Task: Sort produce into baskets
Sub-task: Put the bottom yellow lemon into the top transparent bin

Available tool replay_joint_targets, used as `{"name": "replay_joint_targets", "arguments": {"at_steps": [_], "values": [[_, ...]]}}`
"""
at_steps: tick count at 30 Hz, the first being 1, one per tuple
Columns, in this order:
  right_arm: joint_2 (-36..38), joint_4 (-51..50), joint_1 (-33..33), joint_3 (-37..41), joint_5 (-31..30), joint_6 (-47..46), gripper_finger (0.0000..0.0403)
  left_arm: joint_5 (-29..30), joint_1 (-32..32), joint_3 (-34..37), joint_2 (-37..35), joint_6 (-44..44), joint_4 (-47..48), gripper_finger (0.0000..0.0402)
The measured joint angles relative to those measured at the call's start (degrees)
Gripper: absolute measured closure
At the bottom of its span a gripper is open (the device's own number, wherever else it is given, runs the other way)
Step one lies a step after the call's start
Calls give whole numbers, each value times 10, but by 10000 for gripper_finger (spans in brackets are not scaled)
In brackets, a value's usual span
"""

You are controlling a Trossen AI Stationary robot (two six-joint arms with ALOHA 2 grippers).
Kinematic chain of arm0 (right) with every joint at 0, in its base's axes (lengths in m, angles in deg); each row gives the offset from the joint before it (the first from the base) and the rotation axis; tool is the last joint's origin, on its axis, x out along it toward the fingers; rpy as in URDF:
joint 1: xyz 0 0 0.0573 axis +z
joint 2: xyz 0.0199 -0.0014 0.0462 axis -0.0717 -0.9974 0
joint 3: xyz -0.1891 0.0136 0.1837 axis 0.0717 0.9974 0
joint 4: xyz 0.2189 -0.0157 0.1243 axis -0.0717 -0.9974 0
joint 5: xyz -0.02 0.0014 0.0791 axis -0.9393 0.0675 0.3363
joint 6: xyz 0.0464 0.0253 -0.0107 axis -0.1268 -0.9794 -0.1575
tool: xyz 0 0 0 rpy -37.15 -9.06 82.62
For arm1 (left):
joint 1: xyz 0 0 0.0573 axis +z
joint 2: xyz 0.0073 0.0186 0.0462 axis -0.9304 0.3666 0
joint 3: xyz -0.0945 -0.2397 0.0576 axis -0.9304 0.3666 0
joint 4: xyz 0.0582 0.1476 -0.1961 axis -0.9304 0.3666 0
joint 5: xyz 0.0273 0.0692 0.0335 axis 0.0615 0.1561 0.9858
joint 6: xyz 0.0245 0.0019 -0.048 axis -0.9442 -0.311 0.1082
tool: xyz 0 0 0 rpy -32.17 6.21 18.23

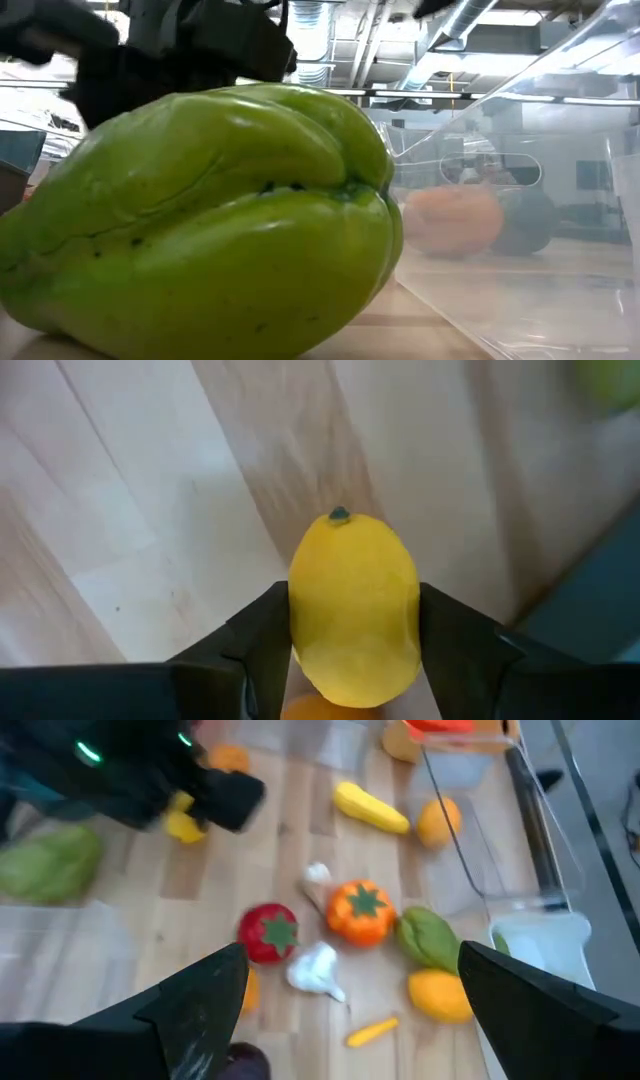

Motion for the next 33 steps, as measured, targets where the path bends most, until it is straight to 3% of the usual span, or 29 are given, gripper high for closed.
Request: {"name": "replay_joint_targets", "arguments": {"at_steps": [6, 17, 26, 33], "values": [[42, 29, -61, 82, 0, -1, 16, -16, 38, -72, -3, -23, 58, 228], [72, 41, -155, 145, 0, 5, 16, 118, 198, -215, -4, -171, 182, 228], [27, 47, -193, 177, 0, 5, 16, 126, 382, -233, -4, -210, 182, 215], [-21, 64, -192, 177, 0, 5, 16, 123, 479, -233, -4, -213, 181, 214]]}}
